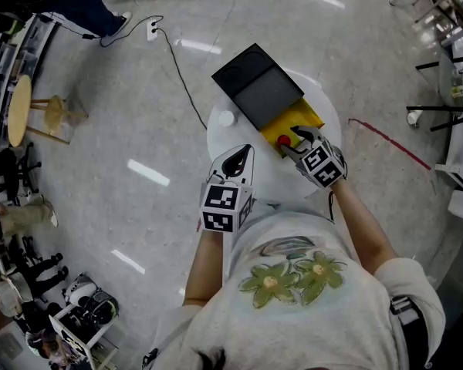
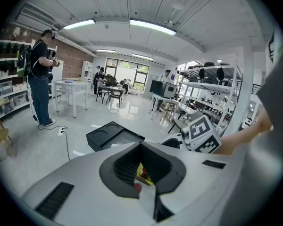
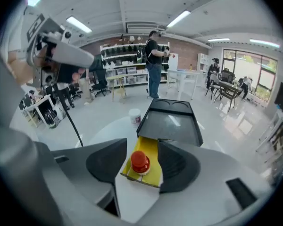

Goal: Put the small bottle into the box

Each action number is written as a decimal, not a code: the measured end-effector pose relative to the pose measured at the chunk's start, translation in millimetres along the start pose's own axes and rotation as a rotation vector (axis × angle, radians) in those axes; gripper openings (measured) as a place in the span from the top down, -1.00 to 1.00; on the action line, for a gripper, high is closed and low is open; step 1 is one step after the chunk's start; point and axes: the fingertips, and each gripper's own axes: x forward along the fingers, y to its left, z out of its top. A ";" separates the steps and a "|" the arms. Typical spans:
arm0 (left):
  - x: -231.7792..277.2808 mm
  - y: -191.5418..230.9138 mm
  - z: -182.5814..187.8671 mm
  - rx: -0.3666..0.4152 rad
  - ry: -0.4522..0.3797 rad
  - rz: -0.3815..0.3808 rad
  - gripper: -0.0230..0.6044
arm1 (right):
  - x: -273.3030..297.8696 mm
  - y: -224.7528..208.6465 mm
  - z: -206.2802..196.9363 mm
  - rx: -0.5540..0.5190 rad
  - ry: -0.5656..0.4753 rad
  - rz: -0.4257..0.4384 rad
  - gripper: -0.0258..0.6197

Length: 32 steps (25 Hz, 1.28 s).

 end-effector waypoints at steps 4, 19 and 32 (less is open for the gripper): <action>-7.2 -2.4 12.8 -0.006 -0.034 -0.005 0.92 | -31.3 -4.4 37.2 0.089 -0.137 -0.025 0.49; -27.7 -23.1 44.6 0.049 -0.116 -0.029 0.92 | -122.9 8.6 101.1 0.055 -0.408 -0.143 0.91; -36.8 -40.7 42.8 0.075 -0.129 -0.053 0.92 | -143.5 26.0 105.8 0.054 -0.455 -0.149 0.91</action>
